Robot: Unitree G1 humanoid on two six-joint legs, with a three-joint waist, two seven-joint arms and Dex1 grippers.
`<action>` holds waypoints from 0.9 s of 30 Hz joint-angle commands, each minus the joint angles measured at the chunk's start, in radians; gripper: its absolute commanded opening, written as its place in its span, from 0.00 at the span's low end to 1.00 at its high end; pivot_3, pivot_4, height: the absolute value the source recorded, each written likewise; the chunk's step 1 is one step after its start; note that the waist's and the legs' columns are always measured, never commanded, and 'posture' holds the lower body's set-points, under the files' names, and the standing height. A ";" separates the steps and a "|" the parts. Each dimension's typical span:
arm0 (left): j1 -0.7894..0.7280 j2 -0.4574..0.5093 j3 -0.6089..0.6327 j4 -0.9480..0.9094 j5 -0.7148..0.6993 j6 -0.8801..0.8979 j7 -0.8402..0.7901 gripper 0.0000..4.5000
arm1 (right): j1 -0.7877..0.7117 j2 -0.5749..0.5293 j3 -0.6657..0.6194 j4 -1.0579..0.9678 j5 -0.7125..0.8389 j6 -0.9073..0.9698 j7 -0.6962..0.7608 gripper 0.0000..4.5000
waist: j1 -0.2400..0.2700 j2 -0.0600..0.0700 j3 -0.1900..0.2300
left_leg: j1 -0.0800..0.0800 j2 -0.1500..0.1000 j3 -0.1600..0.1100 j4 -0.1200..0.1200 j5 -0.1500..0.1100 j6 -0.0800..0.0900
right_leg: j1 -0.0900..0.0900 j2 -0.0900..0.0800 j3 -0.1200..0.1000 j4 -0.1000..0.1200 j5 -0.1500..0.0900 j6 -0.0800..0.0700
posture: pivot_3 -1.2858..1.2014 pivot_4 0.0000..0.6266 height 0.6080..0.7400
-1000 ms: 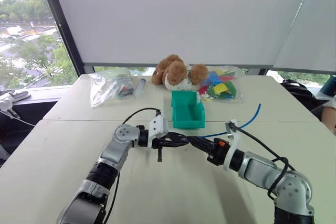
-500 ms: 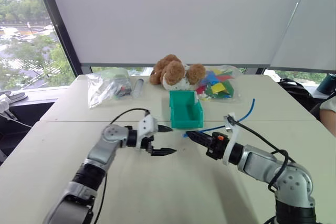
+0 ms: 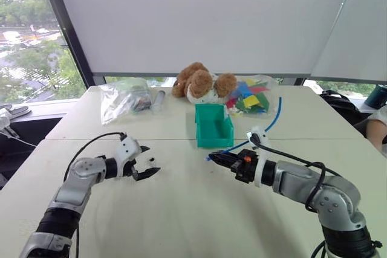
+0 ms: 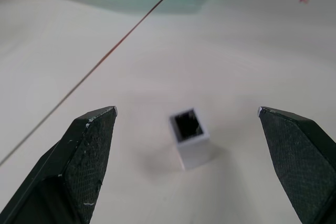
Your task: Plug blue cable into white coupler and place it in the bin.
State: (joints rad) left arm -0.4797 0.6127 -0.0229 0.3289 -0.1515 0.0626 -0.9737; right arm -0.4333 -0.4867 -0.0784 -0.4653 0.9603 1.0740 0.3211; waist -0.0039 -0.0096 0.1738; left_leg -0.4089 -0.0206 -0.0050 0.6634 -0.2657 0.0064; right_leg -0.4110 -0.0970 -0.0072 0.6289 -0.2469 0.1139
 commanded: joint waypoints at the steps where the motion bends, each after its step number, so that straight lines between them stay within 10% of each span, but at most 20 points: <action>1: -0.019 -0.018 0.010 0.042 0.017 -0.044 0.041 0.98 | -0.017 -0.012 0.001 -0.016 -0.015 -0.028 0.028 0.00 | 0.000 0.000 0.000 | 0.000 0.000 0.000 0.000 0.000 0.000 | 0.000 0.000 0.000 0.000 0.000 0.000 | 0.52 0.24 1.00; 12: -0.081 -0.110 0.015 0.286 0.006 -0.116 0.049 0.98 | -0.014 -0.008 -0.007 -0.033 -0.024 -0.024 0.030 0.00 | -0.001 0.000 0.000 | 0.000 0.000 0.000 0.000 0.000 0.000 | 0.000 -0.002 0.000 0.000 0.000 0.000 | 0.52 0.24 1.00; 15: -0.093 -0.131 0.023 0.331 -0.007 -0.129 0.041 0.81 | -0.011 -0.009 -0.011 -0.043 -0.025 -0.022 0.023 0.00 | 0.000 0.000 0.000 | 0.000 0.000 0.000 0.000 0.000 0.000 | 0.000 -0.002 0.000 0.000 0.000 0.000 | 0.52 0.24 1.00; 22: -0.106 -0.158 0.013 0.324 -0.056 -0.121 -0.056 0.08 | -0.019 -0.054 0.006 -0.071 -0.043 -0.020 0.047 0.00 | -0.002 0.000 0.000 | 0.000 0.000 0.000 0.000 0.000 0.000 | -0.001 -0.004 0.001 0.000 0.000 0.000 | 0.52 0.24 1.00; 27: -0.157 -0.228 -0.095 0.222 -0.093 -0.058 -0.281 0.09 | -0.110 -0.289 0.184 -0.067 -0.230 -0.148 0.321 0.00 | 0.007 0.001 0.000 | -0.002 -0.002 0.001 0.000 0.000 0.000 | -0.002 -0.006 0.000 -0.002 0.000 0.000 | 0.52 0.24 1.00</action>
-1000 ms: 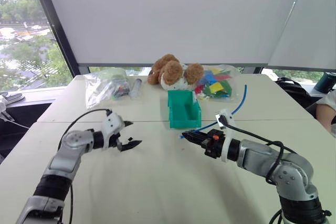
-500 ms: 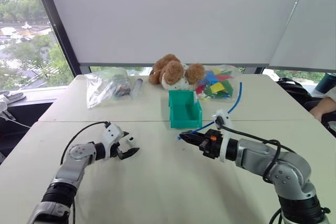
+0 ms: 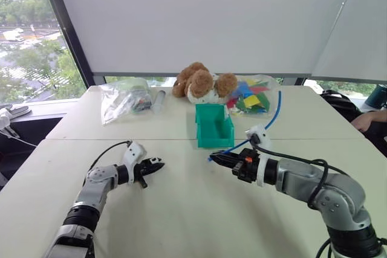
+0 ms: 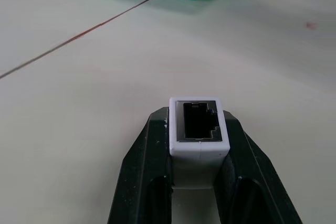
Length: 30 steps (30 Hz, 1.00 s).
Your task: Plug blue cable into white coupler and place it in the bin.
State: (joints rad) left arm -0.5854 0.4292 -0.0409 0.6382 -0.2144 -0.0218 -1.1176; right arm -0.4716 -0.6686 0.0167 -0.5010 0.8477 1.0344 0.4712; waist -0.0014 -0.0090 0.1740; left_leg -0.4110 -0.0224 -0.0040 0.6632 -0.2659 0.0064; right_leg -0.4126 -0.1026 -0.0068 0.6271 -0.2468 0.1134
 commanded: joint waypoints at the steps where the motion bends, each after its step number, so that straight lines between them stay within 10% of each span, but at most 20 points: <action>1: -0.070 -0.064 -0.105 -0.082 -0.021 0.024 -0.175 0.09 | -0.089 -0.146 0.133 -0.008 -0.168 -0.154 0.230 0.00 | 0.008 0.000 0.000 | 0.000 0.000 0.000 0.001 0.000 0.000 | 0.000 0.000 -0.001 -0.001 0.000 0.000 | 0.52 0.24 1.00; 10: -0.220 -0.215 -0.270 0.181 0.155 -0.175 -0.206 0.09 | -0.185 -0.191 0.332 0.182 -0.453 -0.403 0.487 0.00 | 0.008 -0.001 0.000 | 0.000 0.001 0.001 0.001 0.000 0.001 | 0.001 0.006 -0.001 -0.002 0.000 0.001 | 0.52 0.24 1.00; 30: -0.251 -0.272 -0.277 0.344 0.233 -0.314 -0.197 0.09 | -0.192 -0.080 0.377 0.269 -0.638 -0.464 0.585 0.00 | 0.015 -0.001 0.000 | 0.000 0.000 0.000 0.003 0.000 0.001 | 0.002 0.005 -0.002 -0.002 0.000 0.001 | 0.52 0.24 1.00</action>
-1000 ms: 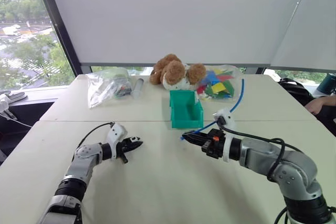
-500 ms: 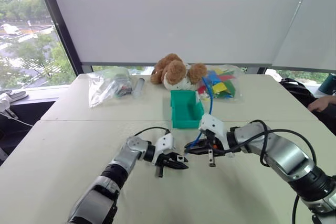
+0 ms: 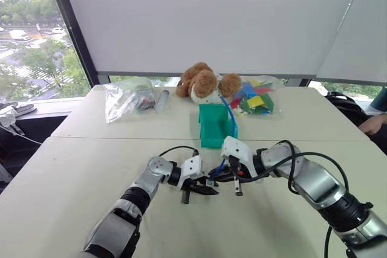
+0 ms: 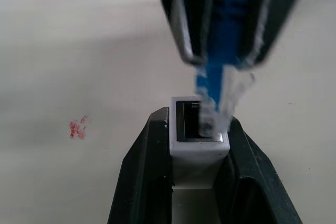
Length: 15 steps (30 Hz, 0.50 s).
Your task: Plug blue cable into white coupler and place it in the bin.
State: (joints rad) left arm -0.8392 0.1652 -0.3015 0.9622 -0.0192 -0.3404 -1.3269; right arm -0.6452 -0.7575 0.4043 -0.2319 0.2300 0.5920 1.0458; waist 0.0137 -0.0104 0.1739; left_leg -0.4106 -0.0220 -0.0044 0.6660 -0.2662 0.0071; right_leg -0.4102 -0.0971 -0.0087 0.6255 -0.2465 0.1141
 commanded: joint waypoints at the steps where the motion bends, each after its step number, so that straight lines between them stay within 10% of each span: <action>1: 0.003 -0.009 -0.015 0.021 0.038 0.004 0.013 0.09 | -0.017 0.010 -0.009 0.005 -0.027 -0.024 0.014 0.00 | 0.000 0.000 0.000 | 0.000 0.000 0.000 0.000 0.000 0.000 | 0.000 0.000 0.000 0.000 0.000 0.000 | 0.52 0.24 1.00; 15: 0.000 -0.022 -0.011 0.022 0.044 0.002 0.025 0.09 | -0.041 -0.023 0.033 0.063 -0.148 -0.110 0.093 0.00 | 0.003 0.000 0.000 | 0.001 -0.001 -0.001 0.001 0.000 0.000 | 0.002 0.000 0.000 0.000 0.000 0.000 | 0.52 0.24 1.00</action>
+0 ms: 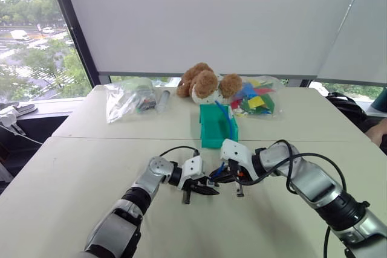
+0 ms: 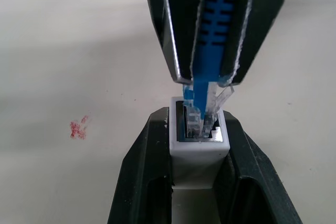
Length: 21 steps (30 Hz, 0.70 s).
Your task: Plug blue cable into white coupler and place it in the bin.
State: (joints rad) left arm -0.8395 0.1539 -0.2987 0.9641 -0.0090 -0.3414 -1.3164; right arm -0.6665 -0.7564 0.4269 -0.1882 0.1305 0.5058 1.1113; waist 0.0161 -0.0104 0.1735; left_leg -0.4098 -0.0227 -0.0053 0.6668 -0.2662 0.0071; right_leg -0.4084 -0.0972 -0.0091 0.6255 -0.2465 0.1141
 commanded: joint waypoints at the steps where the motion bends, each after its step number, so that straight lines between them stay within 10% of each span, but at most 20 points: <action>1: 0.001 -0.012 -0.013 0.020 0.033 0.003 0.015 0.09 | -0.028 -0.023 0.017 0.024 -0.055 -0.028 0.039 0.00 | 0.001 0.000 0.000 | 0.000 0.000 0.000 0.000 0.000 0.000 | 0.000 0.000 0.000 0.000 0.000 0.000 | 0.52 0.24 1.00; 21: 0.025 0.002 0.006 -0.022 0.018 0.026 0.043 0.09 | -0.022 0.123 0.133 0.201 -0.173 -0.071 0.144 0.00 | -0.006 -0.003 -0.013 | 0.006 0.001 0.000 0.000 0.000 0.000 | 0.003 0.000 0.000 0.003 0.000 0.000 | 0.52 0.24 1.00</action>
State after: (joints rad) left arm -0.8225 0.1642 -0.2926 0.9612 -0.0081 -0.3281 -1.2951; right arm -0.7420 -0.6480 0.4840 -0.0339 -0.0133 0.4177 1.2389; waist 0.0096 -0.0133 0.1603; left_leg -0.4041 -0.0218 -0.0054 0.6668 -0.2662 0.0069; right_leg -0.4050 -0.0969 -0.0090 0.6283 -0.2465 0.1141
